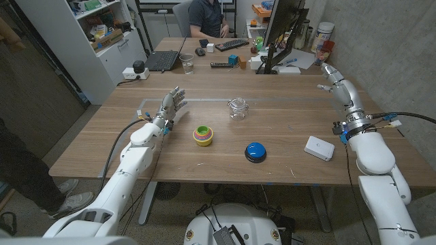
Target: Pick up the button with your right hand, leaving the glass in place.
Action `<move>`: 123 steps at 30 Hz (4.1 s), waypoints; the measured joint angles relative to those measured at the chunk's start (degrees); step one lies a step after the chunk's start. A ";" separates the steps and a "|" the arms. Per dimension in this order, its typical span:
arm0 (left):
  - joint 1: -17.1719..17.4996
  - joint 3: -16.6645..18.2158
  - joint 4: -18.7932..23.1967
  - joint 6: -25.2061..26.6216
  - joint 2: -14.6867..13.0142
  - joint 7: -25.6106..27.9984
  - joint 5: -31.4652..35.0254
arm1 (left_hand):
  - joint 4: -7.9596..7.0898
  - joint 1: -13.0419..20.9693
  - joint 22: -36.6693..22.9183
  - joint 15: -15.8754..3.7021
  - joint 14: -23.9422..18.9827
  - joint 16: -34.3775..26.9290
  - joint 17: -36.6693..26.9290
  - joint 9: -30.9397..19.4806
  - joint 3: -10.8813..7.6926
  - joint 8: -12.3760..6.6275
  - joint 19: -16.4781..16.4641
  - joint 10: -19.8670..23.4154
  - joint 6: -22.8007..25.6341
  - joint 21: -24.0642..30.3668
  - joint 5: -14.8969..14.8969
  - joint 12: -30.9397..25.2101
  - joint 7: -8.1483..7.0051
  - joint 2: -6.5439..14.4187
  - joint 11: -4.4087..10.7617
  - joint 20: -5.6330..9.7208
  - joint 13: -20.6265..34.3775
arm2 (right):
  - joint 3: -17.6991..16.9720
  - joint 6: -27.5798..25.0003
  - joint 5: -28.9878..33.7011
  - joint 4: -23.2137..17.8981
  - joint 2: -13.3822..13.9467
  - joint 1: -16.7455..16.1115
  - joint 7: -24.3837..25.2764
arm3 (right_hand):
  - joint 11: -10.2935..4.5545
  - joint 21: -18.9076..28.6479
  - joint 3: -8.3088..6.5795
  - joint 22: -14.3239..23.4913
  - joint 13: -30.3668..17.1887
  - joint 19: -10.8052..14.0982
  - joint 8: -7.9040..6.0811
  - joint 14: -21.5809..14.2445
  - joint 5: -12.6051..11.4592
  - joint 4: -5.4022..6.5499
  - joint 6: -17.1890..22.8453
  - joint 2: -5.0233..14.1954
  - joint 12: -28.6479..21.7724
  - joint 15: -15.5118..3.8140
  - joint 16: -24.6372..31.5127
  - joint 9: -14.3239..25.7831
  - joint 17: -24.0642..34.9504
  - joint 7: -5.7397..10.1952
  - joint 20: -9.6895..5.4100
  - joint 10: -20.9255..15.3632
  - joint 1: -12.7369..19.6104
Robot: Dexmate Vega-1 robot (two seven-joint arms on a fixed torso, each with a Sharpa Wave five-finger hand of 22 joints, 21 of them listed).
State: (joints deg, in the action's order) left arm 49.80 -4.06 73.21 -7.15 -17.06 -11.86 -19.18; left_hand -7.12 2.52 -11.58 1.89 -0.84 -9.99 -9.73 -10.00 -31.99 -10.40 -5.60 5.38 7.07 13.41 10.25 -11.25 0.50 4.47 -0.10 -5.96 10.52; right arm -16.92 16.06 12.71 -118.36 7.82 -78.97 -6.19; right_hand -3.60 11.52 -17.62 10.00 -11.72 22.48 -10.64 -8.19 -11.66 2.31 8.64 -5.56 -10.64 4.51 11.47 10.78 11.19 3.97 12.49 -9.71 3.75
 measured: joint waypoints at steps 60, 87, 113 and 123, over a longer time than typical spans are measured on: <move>0.29 0.11 -1.55 -1.75 -0.70 -1.44 0.31 | -0.57 -0.54 -0.01 0.08 0.08 0.00 0.00 0.00 0.57 0.00 -0.20 0.00 0.00 0.00 0.00 -0.22 0.00 -0.09 0.00 0.21 -0.01 | 12.48 3.56 63.94 -11.67 -3.82 -15.29 34.13 | 0.63 -0.77 4.36 -0.13 0.25 0.89 -0.06 8.82 -2.12 -4.49 -13.05 -3.62 -0.01 1.62 -0.65 0.29 -0.27 5.99 0.10 14.13 5.04; -1.17 -0.22 -3.33 -1.98 -0.62 -2.31 0.70 | -0.87 -0.83 0.00 0.08 0.08 0.00 0.01 0.00 0.88 0.01 -0.52 0.00 -0.21 0.00 0.00 -0.22 0.21 -0.39 0.00 0.53 -0.01 | 21.08 -9.92 64.49 -9.61 8.03 -12.55 24.82 | 0.81 -0.44 4.96 -0.12 0.25 1.95 -1.12 7.96 -2.76 -4.83 -10.59 -2.48 -0.45 1.21 0.00 0.57 -0.26 8.63 -0.09 13.95 6.17; -2.66 0.18 -6.55 -3.76 0.15 -3.94 0.29 | -1.34 -1.06 0.00 0.08 0.08 0.00 0.01 0.00 1.35 0.01 -0.51 0.00 -0.21 0.00 0.00 -0.22 0.21 -0.62 0.00 0.52 -0.01 | 25.81 -15.92 64.13 -8.57 11.82 -11.66 17.91 | 0.44 -0.44 4.71 -0.11 0.25 4.09 -1.59 6.94 -3.39 -5.90 -9.14 -1.37 -0.44 0.81 0.23 0.56 -0.54 8.61 0.00 15.18 8.07; -2.97 0.03 -7.27 -4.53 0.30 -3.86 0.98 | -1.34 -1.06 0.00 0.08 0.08 0.00 0.01 0.01 1.35 0.01 -0.51 0.00 -0.21 0.00 0.00 -0.22 0.21 -0.62 0.00 0.52 -0.01 | 27.49 -17.91 64.93 -6.91 12.60 -12.00 19.47 | -0.30 0.00 4.57 -0.11 0.24 5.23 -2.09 6.32 -3.82 -6.68 -7.27 -1.50 -0.44 0.19 0.23 0.56 -0.53 8.41 -0.10 15.04 9.73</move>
State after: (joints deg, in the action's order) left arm 46.83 -4.03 65.94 -11.68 -16.77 -15.72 -18.20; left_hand -8.46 1.46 -11.58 1.96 -0.76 -9.99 -9.73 -10.00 -30.64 -10.40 -6.12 5.39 6.86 13.41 10.25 -11.48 0.70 3.86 -0.11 -5.44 10.52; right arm 10.57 -1.85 77.63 -125.27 20.42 -90.97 13.28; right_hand -3.90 11.52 -13.05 9.88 -11.47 27.71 -12.73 -1.87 -15.48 -4.37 1.37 -7.06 -11.08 4.69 11.70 11.34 10.66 12.38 12.39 5.33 13.48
